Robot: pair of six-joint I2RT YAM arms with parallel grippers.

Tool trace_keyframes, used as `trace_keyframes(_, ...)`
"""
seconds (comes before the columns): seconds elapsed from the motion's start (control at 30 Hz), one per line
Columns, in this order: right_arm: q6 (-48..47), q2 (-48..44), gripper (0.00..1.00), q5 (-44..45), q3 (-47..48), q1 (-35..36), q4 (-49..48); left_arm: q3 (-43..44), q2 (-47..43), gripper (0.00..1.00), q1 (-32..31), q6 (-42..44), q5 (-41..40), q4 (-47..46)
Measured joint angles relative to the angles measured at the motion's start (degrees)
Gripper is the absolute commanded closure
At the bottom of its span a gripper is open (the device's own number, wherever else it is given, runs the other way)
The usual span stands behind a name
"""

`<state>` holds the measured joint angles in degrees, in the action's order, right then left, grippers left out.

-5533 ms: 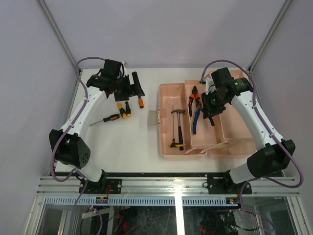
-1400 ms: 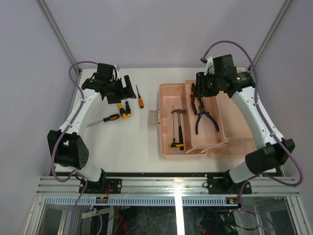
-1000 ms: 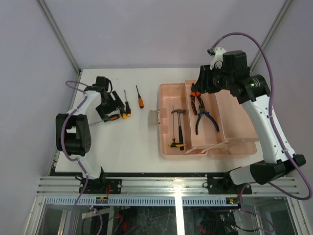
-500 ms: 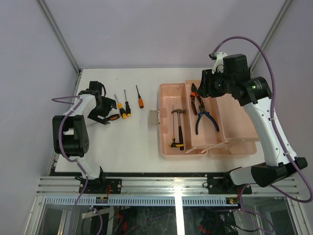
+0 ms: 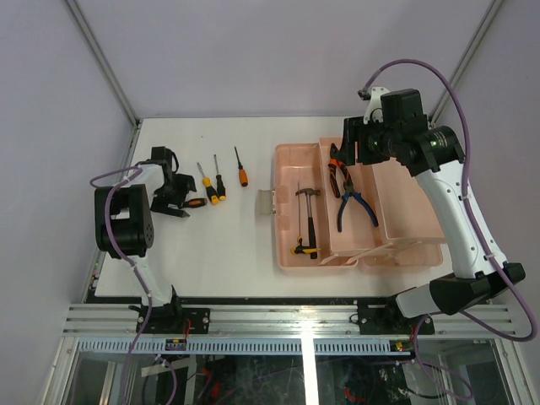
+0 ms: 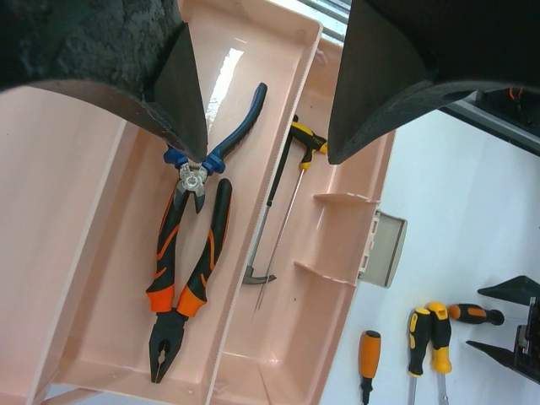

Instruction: Pack the tool kit

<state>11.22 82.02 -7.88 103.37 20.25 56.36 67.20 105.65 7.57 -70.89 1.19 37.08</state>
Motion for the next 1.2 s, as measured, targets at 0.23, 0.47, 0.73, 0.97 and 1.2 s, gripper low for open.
trace_keyframes(0.23,-0.2,1.6,0.33,0.9,2.4,0.0,0.7,3.6,3.0,0.32,0.4,1.0,0.5,-0.3)
trace_keyframes(0.47,-0.7,2.0,0.33,1.3,3.2,0.0,1.7,2.1,3.2,1.00,0.4,3.7,2.9,-2.8)
trace_keyframes(0.73,-1.6,2.2,0.30,1.3,3.1,0.0,1.7,-1.9,-0.9,1.00,0.3,10.0,4.9,-3.8)
trace_keyframes(0.97,-1.8,2.2,0.24,1.4,3.0,0.0,1.7,9.5,-7.6,1.00,-0.8,18.8,6.7,3.8)
trace_keyframes(1.2,-0.4,3.2,0.13,7.6,8.1,-0.5,1.9,34.1,-8.3,1.00,-12.6,27.7,12.0,2.4)
